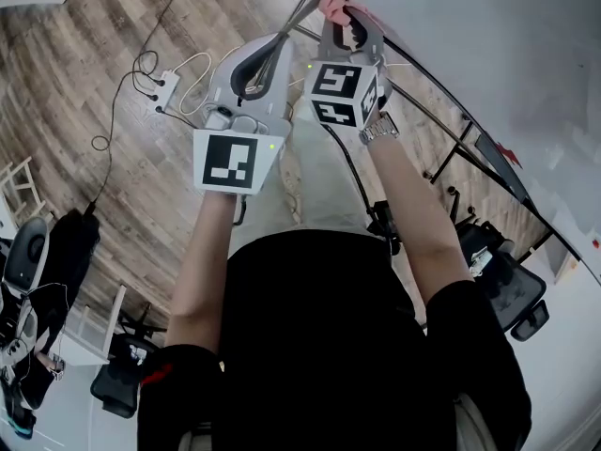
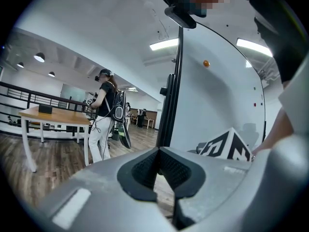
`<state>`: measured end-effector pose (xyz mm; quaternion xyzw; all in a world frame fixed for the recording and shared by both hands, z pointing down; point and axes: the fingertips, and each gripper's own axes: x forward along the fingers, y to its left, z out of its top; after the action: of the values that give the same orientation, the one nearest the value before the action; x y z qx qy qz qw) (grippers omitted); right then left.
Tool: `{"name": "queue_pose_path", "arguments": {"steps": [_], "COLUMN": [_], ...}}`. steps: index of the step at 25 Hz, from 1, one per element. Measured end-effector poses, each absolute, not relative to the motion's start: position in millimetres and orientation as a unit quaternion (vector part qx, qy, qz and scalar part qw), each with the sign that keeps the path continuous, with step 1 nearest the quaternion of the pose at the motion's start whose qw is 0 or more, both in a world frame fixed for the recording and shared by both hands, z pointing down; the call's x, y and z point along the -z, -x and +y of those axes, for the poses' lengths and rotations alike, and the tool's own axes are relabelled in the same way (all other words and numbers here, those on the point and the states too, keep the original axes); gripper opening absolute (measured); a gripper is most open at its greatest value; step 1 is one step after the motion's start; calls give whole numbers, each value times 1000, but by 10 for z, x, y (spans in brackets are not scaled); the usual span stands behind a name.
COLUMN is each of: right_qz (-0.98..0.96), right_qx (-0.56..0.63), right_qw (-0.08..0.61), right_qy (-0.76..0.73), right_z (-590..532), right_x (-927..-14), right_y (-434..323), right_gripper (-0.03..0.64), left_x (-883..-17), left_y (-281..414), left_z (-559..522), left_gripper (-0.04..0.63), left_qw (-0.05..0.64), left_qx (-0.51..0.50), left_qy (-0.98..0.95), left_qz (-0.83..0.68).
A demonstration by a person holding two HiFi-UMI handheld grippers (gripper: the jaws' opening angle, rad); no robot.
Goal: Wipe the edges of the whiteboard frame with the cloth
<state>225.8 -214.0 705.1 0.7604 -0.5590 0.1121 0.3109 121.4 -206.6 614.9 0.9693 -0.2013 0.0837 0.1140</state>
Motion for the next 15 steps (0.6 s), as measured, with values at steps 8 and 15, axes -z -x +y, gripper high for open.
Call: {"name": "queue_pose_path", "arguments": {"steps": [8, 15], "right_qz": [-560, -558], "right_qx": [-112, -115], "right_qw": [317, 319], "right_qy": [-757, -758], "right_z": [-2141, -2118], "right_x": [-7125, -7193], "right_y": [-2241, -2243], "right_gripper": [29, 29], "left_x": [-6210, -6254], "left_y": [-1206, -1199], "left_z": [-2048, -2024], "left_gripper": [2, 2], "left_qw": [120, 122], "left_qx": [-87, -86], "left_qy": [-968, -967], "left_qz": [-205, -207]}}
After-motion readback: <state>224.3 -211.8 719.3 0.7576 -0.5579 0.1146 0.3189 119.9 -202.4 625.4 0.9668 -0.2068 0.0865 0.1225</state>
